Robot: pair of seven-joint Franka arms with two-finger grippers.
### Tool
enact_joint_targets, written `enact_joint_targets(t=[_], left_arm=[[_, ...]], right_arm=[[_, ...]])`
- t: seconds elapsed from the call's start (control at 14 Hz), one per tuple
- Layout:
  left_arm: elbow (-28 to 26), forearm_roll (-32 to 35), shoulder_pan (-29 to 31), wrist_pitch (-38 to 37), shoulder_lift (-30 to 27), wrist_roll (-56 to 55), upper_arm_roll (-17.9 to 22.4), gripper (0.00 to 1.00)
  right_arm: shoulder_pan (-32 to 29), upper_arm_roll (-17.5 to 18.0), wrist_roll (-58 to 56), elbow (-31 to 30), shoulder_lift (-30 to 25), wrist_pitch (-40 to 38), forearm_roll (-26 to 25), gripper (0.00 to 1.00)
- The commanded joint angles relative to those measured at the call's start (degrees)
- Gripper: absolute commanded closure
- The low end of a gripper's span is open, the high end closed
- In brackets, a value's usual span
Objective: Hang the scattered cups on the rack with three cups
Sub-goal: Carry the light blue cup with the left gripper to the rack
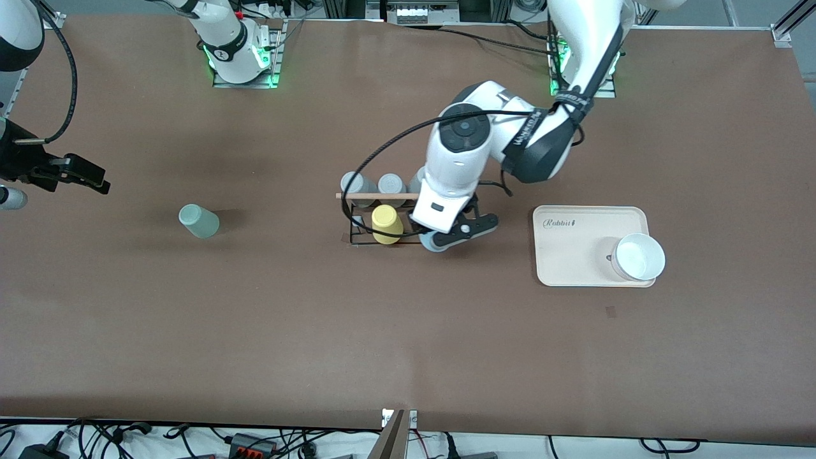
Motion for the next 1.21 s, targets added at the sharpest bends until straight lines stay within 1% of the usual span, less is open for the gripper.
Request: enact_joint_targets(t=[0.0,0.71,0.79,0.86,0.93,1.0,1.07,1.14], left_arm=[[3.62,-0.75,-1.56,-2.12,1.73,-1.04,0.68,0.59],[2.48,-0.49,-3.06,-1.07,7.88,-1.39,0.68,0.57],[2.48,-0.58,-3.58,-0.98,8.23,-1.39,0.68,0.56],[2.48,-0.66,-3.68,-0.98,8.49,-1.39,0.68,0.53],[2.48,-0.58,-3.68,-0.63,8.41,-1.39,0.68,0.38],[2.48,-0.58,-3.59,-0.63,8.24,-1.30,0.68,0.16],[2.48,-0.23,-3.33,-0.63,7.89,-0.95,0.68,0.00],[2.48,-0.23,-2.89,-0.71,7.45,-0.69,0.68,0.00]], right_arm=[[-0.32,0.26,-0.44,-0.16,-0.25,-0.05,0.27,0.00],[-0.32,0.26,-0.44,-0.24,-0.33,-0.31,0.27,0.00],[-0.32,0.26,-0.44,-0.24,-0.25,-0.23,0.27,0.00],[-0.32,0.26,-0.44,-0.24,-0.25,-0.31,0.27,0.00],[-0.32,0.26,-0.44,-0.24,-0.25,-0.31,0.27,0.00],[-0.32,0.26,-0.44,-0.24,-0.25,-0.31,0.27,0.00],[-0.32,0.26,-0.44,-0.24,-0.25,-0.23,0.27,0.00],[-0.32,0.26,-0.44,-0.24,-0.25,-0.23,0.18,0.00]])
